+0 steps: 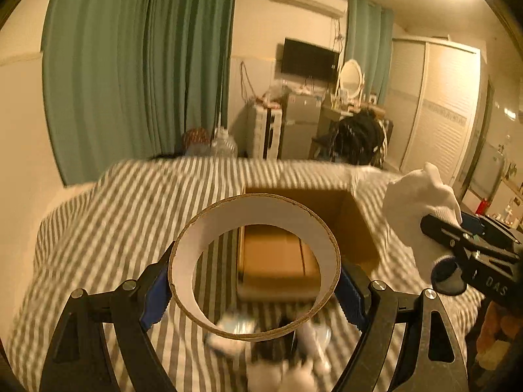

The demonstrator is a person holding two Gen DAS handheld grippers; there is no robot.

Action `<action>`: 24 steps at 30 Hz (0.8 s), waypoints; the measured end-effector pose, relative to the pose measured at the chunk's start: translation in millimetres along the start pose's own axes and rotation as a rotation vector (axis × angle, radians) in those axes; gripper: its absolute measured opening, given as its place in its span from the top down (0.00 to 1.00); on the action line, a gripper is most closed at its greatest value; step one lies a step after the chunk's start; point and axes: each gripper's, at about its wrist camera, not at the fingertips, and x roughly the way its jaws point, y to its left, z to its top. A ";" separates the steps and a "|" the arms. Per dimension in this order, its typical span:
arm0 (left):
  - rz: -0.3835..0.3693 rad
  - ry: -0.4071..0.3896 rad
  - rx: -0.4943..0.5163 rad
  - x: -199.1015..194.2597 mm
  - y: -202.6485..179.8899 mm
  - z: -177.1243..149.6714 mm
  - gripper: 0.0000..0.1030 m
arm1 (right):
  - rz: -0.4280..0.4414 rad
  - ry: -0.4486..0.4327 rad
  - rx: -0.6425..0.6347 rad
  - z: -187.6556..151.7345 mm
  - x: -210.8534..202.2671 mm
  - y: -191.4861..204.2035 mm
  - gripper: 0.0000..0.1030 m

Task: Organize objects
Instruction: 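Lift the tape roll with the left tool while the right tool grasps the white sock, then drop the tape roll and sock into the box, opening both tools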

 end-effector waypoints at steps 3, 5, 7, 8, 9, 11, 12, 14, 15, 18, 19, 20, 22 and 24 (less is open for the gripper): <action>-0.002 -0.037 0.023 18.5 -7.5 24.9 0.16 | 0.016 -0.028 -0.002 28.7 10.8 -5.3 0.51; -0.009 -0.046 0.041 37.8 -13.0 38.9 0.16 | 0.028 -0.043 -0.001 44.2 21.2 -7.6 0.51; -0.020 -0.044 0.050 57.3 -15.0 47.9 0.16 | 0.028 -0.054 0.002 57.5 32.8 -12.0 0.51; -0.024 -0.041 0.051 68.1 -16.3 52.5 0.16 | 0.031 -0.057 0.007 63.5 40.7 -14.1 0.51; -0.025 -0.037 0.052 79.1 -17.0 56.7 0.16 | 0.036 -0.058 0.015 70.8 51.5 -16.4 0.51; -0.036 -0.028 0.051 100.3 -17.2 63.0 0.16 | 0.037 -0.057 0.019 80.4 67.0 -19.7 0.51; -0.045 -0.021 0.050 111.8 -17.3 65.3 0.16 | 0.032 -0.058 0.019 85.6 78.7 -21.8 0.51; -0.060 -0.005 0.058 132.9 -18.6 68.5 0.16 | 0.026 -0.057 0.027 90.9 94.5 -27.2 0.51; -0.067 0.004 0.071 146.8 -19.7 70.4 0.16 | 0.030 -0.053 0.036 94.1 104.3 -29.9 0.51; -0.085 0.023 0.103 172.8 -24.6 74.0 0.16 | 0.037 -0.035 0.063 98.3 136.5 -39.6 0.51; -0.088 0.032 0.114 181.1 -27.1 73.6 0.16 | 0.037 -0.031 0.070 97.9 144.2 -42.9 0.51; -0.088 0.043 0.124 189.6 -28.8 72.6 0.16 | 0.039 -0.027 0.076 96.4 152.1 -45.9 0.51; -0.076 0.073 0.135 204.6 -28.9 66.5 0.16 | 0.043 -0.014 0.091 92.6 169.3 -51.7 0.51; -0.083 0.114 0.145 217.6 -30.6 57.3 0.16 | 0.043 0.003 0.105 84.6 185.3 -57.4 0.51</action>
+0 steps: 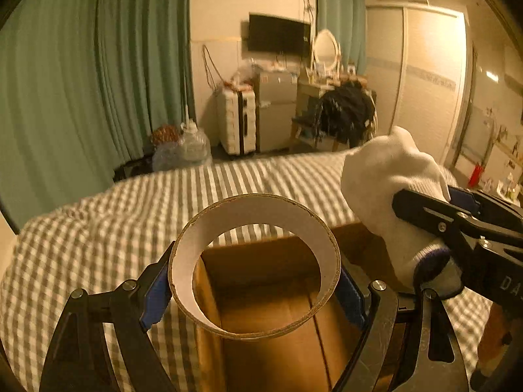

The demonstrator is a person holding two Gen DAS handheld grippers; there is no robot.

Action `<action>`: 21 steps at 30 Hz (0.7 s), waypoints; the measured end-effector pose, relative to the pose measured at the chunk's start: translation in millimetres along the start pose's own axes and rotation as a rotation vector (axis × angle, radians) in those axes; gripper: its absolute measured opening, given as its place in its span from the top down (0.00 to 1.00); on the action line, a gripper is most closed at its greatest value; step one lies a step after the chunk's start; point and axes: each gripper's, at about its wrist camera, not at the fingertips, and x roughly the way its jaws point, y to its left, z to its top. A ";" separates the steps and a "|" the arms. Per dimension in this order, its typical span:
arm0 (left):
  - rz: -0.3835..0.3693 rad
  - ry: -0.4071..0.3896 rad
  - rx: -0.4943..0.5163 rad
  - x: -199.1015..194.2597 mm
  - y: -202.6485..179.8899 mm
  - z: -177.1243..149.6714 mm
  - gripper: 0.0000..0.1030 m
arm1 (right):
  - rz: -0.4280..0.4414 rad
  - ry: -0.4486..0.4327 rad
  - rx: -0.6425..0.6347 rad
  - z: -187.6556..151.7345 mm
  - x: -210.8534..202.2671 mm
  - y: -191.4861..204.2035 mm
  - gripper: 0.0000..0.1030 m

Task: Organize objects
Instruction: 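Drop the tape roll and sock into the box, opening both tools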

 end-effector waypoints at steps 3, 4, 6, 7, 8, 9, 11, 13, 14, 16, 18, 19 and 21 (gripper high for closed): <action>-0.011 0.048 0.024 16.9 -3.7 -10.5 0.16 | 0.000 0.034 0.004 -15.5 17.5 -9.5 0.51; -0.011 0.058 0.036 20.6 -5.5 -14.1 0.16 | 0.004 0.054 0.009 -19.9 24.8 -13.5 0.51; -0.007 0.070 0.054 26.9 -9.7 -17.3 0.16 | 0.018 0.082 0.019 -28.1 34.0 -17.6 0.51; -0.004 0.073 0.059 28.3 -12.2 -18.6 0.16 | 0.018 0.086 0.015 -31.9 34.7 -17.1 0.51; -0.005 0.076 0.060 29.5 -13.6 -18.6 0.16 | 0.017 0.086 0.010 -34.1 35.0 -17.7 0.50; -0.011 0.079 0.058 30.0 -14.1 -17.8 0.16 | 0.017 0.086 0.010 -37.0 33.5 -17.0 0.47; -0.026 0.083 0.045 27.6 -11.4 -17.4 0.14 | 0.018 0.082 0.028 -35.9 30.5 -23.6 0.43; -0.039 0.077 0.030 18.0 -8.4 -21.0 0.08 | 0.020 0.071 0.049 -35.9 23.0 -25.4 0.37; -0.036 0.065 0.022 10.8 -7.2 -22.6 0.04 | 0.021 0.059 0.059 -35.9 18.3 -26.7 0.32; -0.029 0.044 0.006 -5.2 -6.0 -24.9 0.03 | 0.014 0.034 0.078 -33.5 3.5 -28.4 0.27; -0.027 0.042 -0.003 -20.8 -4.2 -25.2 0.03 | 0.013 0.017 0.077 -30.8 -13.5 -25.7 0.27; -0.021 0.038 -0.006 -28.8 -3.7 -23.5 0.03 | 0.010 0.009 0.068 -29.0 -24.7 -22.1 0.27; -0.008 0.026 -0.012 -46.5 -4.2 -21.1 0.03 | -0.004 -0.008 0.044 -25.7 -45.5 -16.9 0.27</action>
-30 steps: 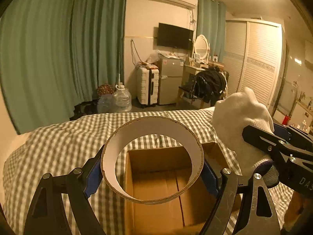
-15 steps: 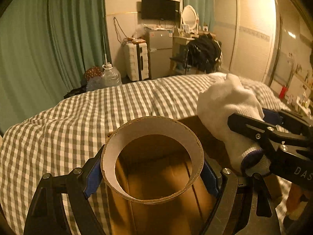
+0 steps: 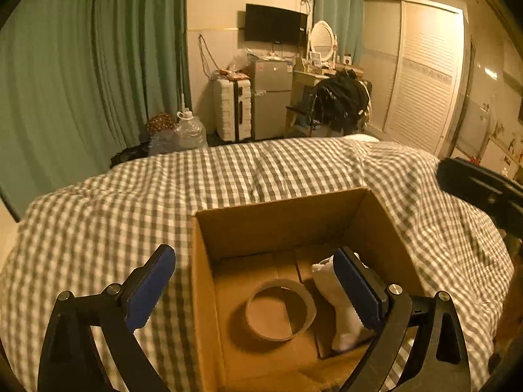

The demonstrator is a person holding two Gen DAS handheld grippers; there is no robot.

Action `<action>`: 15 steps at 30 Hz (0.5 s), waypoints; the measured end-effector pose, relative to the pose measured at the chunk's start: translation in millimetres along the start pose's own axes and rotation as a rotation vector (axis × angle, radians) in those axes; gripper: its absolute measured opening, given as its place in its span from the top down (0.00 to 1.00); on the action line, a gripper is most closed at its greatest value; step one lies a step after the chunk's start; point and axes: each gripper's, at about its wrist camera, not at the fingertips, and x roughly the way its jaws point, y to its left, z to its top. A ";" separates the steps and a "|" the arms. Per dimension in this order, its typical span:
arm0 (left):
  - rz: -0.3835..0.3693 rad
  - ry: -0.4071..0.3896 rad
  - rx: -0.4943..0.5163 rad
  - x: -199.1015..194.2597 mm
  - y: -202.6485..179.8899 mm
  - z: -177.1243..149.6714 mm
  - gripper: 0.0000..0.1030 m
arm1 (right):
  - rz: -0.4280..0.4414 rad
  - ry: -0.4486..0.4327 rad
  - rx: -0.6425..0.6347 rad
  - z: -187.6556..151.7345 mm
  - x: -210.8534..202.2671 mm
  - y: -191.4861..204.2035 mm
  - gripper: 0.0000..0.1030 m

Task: Organize objects
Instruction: 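Drop the tape roll and sock into the box, opening both tools, then move both tools back toward the remaining items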

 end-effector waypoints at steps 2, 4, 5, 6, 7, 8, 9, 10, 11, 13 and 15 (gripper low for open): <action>0.008 -0.015 -0.003 -20.7 -1.6 4.0 0.03 | -0.009 -0.019 -0.025 6.6 -20.9 4.3 0.27; 0.019 -0.044 0.000 -48.7 -4.2 4.5 0.03 | -0.013 -0.043 -0.045 12.1 -47.1 12.2 0.27; 0.026 -0.056 0.002 -61.6 -5.9 2.7 0.03 | -0.016 -0.053 -0.053 14.2 -59.2 16.5 0.27; 0.037 -0.071 0.004 -78.1 -7.1 2.1 0.02 | -0.018 -0.065 -0.066 16.5 -74.6 21.2 0.27; 0.042 -0.081 0.005 -86.9 -5.8 3.2 0.02 | -0.017 -0.073 -0.074 18.3 -85.9 25.8 0.27; 0.048 -0.093 0.003 -99.1 -6.3 1.8 0.02 | -0.014 -0.081 -0.084 18.6 -98.6 31.9 0.27; 0.056 -0.103 0.001 -111.5 -6.3 -0.7 0.02 | -0.013 -0.087 -0.096 18.0 -111.3 38.2 0.27; 0.063 -0.111 -0.005 -123.3 -5.4 -4.0 0.02 | -0.014 -0.090 -0.110 17.4 -123.8 44.8 0.27; 0.070 -0.114 -0.008 -132.9 -5.1 -7.0 0.02 | -0.014 -0.092 -0.121 16.5 -134.8 51.6 0.27; 0.093 -0.123 -0.019 -151.3 -4.9 -18.5 0.02 | -0.009 -0.097 -0.144 12.9 -153.7 61.5 0.27; 0.118 -0.123 -0.027 -162.5 -3.8 -31.4 0.02 | -0.003 -0.099 -0.163 5.9 -169.2 71.8 0.27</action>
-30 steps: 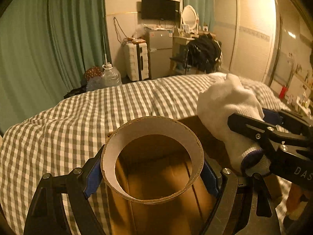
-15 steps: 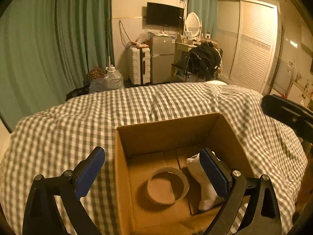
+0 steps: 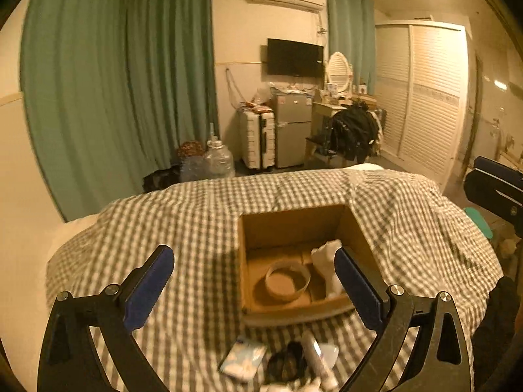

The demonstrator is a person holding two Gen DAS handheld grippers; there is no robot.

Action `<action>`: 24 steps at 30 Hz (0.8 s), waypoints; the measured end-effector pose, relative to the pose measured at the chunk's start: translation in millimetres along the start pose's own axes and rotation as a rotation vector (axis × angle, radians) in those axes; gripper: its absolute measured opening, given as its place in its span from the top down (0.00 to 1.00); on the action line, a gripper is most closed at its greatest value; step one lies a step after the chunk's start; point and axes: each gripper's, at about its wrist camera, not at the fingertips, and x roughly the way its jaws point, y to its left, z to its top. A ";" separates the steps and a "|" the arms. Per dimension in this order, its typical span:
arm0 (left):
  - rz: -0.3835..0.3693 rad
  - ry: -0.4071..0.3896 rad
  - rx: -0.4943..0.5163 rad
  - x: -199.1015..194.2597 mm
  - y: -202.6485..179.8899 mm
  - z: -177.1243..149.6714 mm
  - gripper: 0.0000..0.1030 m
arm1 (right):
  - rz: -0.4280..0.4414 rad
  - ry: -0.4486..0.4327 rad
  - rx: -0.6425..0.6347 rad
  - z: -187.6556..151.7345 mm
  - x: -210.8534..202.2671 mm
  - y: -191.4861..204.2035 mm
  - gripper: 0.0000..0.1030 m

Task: Organize objects
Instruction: 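Move both tools back toward the remaining items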

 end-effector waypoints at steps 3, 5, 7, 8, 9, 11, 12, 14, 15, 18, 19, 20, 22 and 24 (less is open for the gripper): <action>0.010 0.001 -0.021 -12.4 2.8 -20.3 0.02 | 0.010 0.008 -0.021 -13.2 -16.6 13.3 0.27; 0.028 0.011 -0.035 -16.2 5.0 -37.6 0.02 | 0.011 0.020 -0.027 -27.8 -23.3 24.7 0.27; 0.052 0.027 -0.044 -15.6 5.4 -57.8 0.02 | 0.015 0.046 -0.026 -45.2 -23.5 28.3 0.27; 0.064 0.041 -0.049 -14.5 6.5 -67.7 0.02 | 0.017 0.061 -0.019 -54.3 -22.0 28.6 0.27; 0.075 0.059 -0.058 -10.5 6.7 -78.8 0.02 | 0.020 0.083 -0.008 -66.9 -18.7 29.8 0.27; 0.087 0.108 -0.074 0.1 8.3 -101.8 0.02 | 0.026 0.112 0.006 -86.2 -13.1 31.9 0.27; 0.092 0.133 -0.079 5.4 8.4 -113.7 0.02 | 0.019 0.134 0.016 -99.0 -7.3 31.9 0.27; 0.099 0.186 -0.089 14.6 7.5 -137.6 0.02 | 0.001 0.165 0.022 -120.8 2.9 33.6 0.27; 0.097 0.216 -0.093 20.3 6.1 -148.8 0.02 | -0.011 0.177 0.021 -129.2 8.0 34.1 0.27; 0.091 0.297 -0.077 33.8 0.1 -179.7 0.02 | -0.020 0.227 0.028 -155.2 26.2 31.2 0.27; 0.093 0.318 -0.060 37.8 -2.8 -188.1 0.02 | -0.010 0.240 0.034 -158.7 31.1 30.4 0.27; 0.093 0.334 -0.045 39.8 -5.6 -194.1 0.02 | -0.005 0.256 0.039 -165.0 35.7 30.2 0.27; 0.081 0.357 -0.012 41.3 -10.8 -204.6 0.02 | -0.004 0.287 0.041 -176.1 44.4 29.9 0.27; 0.090 0.375 0.021 44.7 -16.6 -211.1 0.02 | -0.001 0.305 0.054 -183.7 48.7 26.9 0.27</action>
